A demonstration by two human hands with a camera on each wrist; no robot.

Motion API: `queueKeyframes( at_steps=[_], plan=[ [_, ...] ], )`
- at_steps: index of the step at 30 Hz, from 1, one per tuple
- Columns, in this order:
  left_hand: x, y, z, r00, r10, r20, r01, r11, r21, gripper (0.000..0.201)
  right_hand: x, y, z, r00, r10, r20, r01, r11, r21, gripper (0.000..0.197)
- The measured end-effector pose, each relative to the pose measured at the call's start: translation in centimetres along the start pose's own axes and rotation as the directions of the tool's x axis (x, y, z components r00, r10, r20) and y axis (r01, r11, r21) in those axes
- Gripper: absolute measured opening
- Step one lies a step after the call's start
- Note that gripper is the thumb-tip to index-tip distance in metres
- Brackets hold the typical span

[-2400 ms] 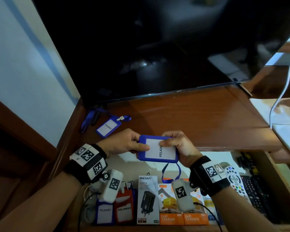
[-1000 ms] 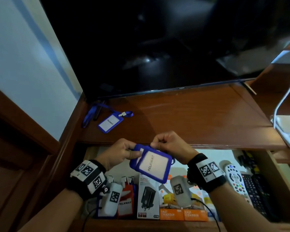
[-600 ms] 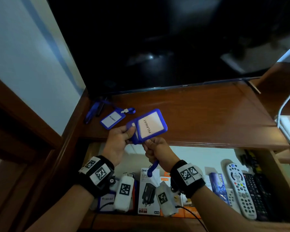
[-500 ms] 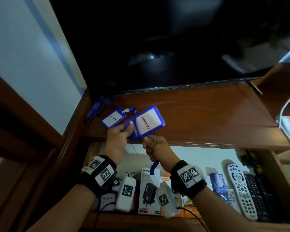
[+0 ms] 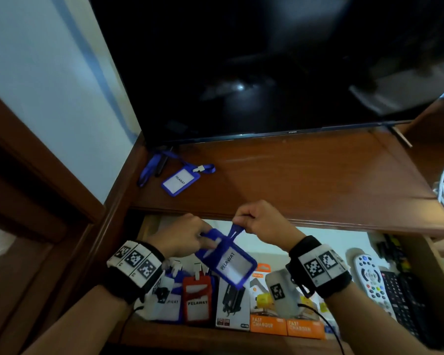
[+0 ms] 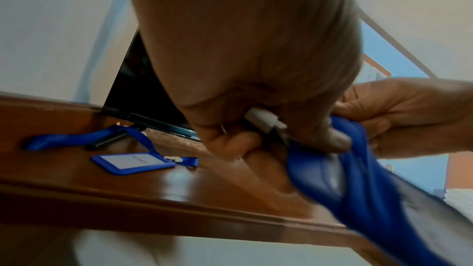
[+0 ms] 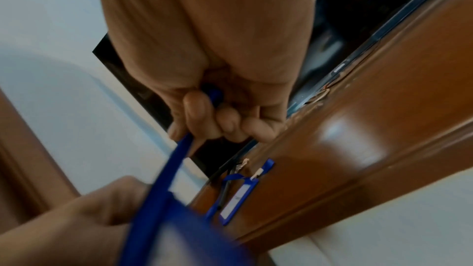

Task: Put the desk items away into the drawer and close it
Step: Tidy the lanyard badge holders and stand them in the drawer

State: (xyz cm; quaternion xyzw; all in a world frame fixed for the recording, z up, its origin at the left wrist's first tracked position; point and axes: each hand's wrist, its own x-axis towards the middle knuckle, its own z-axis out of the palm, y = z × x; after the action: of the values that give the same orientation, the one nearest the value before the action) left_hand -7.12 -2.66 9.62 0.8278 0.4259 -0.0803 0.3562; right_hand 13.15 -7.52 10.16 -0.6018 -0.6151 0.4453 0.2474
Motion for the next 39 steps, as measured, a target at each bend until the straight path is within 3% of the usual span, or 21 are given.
queueKeyframes(
  at_steps=[2, 4, 6, 8, 10, 13, 15, 17, 18, 20, 22, 25, 27, 29, 30, 32, 33, 35, 37, 39],
  plan=[
    [-0.3, -0.8, -0.1, 0.994, 0.105, -0.017, -0.107, 0.981, -0.163, 0.025, -0.2, 0.3, 0.2, 1.000, 0.008, 0.007, -0.009, 0.991, 0.130, 0.027],
    [-0.8, -1.0, -0.1, 0.981, 0.178, -0.072, -0.191, 0.877, -0.442, 0.007, -0.4, 0.5, 0.7, 1.000, -0.014, -0.010, 0.016, 0.968, 0.249, 0.026],
    [-1.0, -1.1, 0.1, 0.956, 0.246, -0.158, -0.291, 0.745, -0.601, 0.006, -0.5, 0.3, 1.3, 0.998, -0.050, -0.042, 0.060, 0.951, 0.304, 0.027],
    [-1.2, -1.3, 0.7, 0.924, 0.283, -0.259, -0.382, 0.623, -0.682, 0.022, -0.5, -0.1, 2.1, 0.993, -0.100, -0.068, 0.118, 0.923, 0.366, 0.026],
    [-1.1, -1.6, 1.3, 0.914, 0.217, -0.344, -0.406, 0.483, -0.776, 0.033, -0.5, -0.7, 2.7, 0.988, -0.118, -0.096, 0.150, 0.865, 0.478, 0.028],
    [-1.1, -1.8, 1.8, 0.877, 0.086, -0.474, -0.475, 0.313, -0.822, 0.033, -0.4, -1.4, 3.8, 0.978, -0.161, -0.136, 0.210, 0.793, 0.572, 0.040],
    [-1.3, -1.4, 1.6, 0.863, 0.057, -0.503, -0.499, 0.265, -0.825, 0.032, 0.3, -1.9, 4.9, 0.976, -0.168, -0.141, 0.219, 0.786, 0.579, 0.029],
    [-1.5, -1.2, 1.3, 0.864, 0.006, -0.503, -0.491, 0.226, -0.841, 0.020, 1.4, -2.3, 6.0, 0.985, -0.104, -0.136, 0.168, 0.754, 0.635, 0.018],
    [-1.7, -1.1, 1.1, 0.867, -0.025, -0.497, -0.482, 0.204, -0.852, 0.024, 1.8, -2.5, 6.5, 0.989, -0.078, -0.128, 0.145, 0.730, 0.668, 0.015],
    [-2.0, -1.6, 1.0, 0.867, -0.062, -0.495, -0.478, 0.182, -0.859, 0.027, 2.7, -3.0, 7.4, 0.994, -0.054, -0.095, 0.106, 0.694, 0.712, 0.017],
    [-2.6, -2.4, 0.7, 0.866, -0.113, -0.488, -0.459, 0.212, -0.863, 0.034, 3.2, -3.2, 8.2, 0.998, -0.052, -0.028, 0.056, 0.678, 0.733, 0.019],
    [-3.3, -4.0, 0.3, 0.882, -0.177, -0.436, -0.383, 0.268, -0.884, 0.027, 3.9, -2.9, 8.8, 0.996, -0.054, 0.066, -0.011, 0.684, 0.729, 0.005],
    [-3.7, -5.4, 0.0, 0.907, -0.228, -0.355, -0.275, 0.317, -0.908, 0.023, 4.8, -2.2, 8.7, 0.999, 0.031, 0.043, -0.052, 0.694, 0.718, 0.011],
    [-3.9, -7.1, 0.0, 0.917, -0.294, -0.271, -0.116, 0.452, -0.884, 0.014, 6.2, -1.3, 8.2, 0.986, 0.166, -0.033, -0.099, 0.725, 0.681, 0.026],
    [-3.9, -8.1, 0.2, 0.913, -0.337, -0.232, -0.001, 0.566, -0.824, 0.014, 6.9, -1.0, 7.9, 0.974, 0.218, -0.069, -0.119, 0.744, 0.657, 0.026],
    [-4.0, -9.9, 0.8, 0.909, -0.392, -0.143, 0.257, 0.795, -0.549, 0.025, 8.7, -0.1, 7.8, 0.948, 0.287, -0.139, -0.147, 0.780, 0.608, 0.022],
    [-4.0, -10.3, 1.1, 0.911, -0.401, -0.095, 0.338, 0.859, -0.385, 0.031, 9.9, 0.5, 7.8, 0.933, 0.310, -0.182, -0.155, 0.804, 0.574, 0.021],
    [-3.9, -10.5, 1.8, 0.919, -0.394, 0.017, 0.393, 0.911, -0.121, 0.031, 12.2, 1.4, 8.2, 0.911, 0.316, -0.264, -0.168, 0.871, 0.462, 0.020],
    [-3.2, -10.3, 2.6, 0.921, -0.370, 0.119, 0.362, 0.928, 0.085, 0.025, 14.3, 1.3, 8.7, 0.907, 0.292, -0.304, -0.198, 0.932, 0.303, 0.018],
    [-2.5, -10.2, 3.4, 0.924, -0.333, 0.189, 0.282, 0.926, 0.252, 0.026, 16.0, 0.9, 9.5, 0.914, 0.270, -0.305, -0.240, 0.962, 0.131, 0.039]
  ],
)
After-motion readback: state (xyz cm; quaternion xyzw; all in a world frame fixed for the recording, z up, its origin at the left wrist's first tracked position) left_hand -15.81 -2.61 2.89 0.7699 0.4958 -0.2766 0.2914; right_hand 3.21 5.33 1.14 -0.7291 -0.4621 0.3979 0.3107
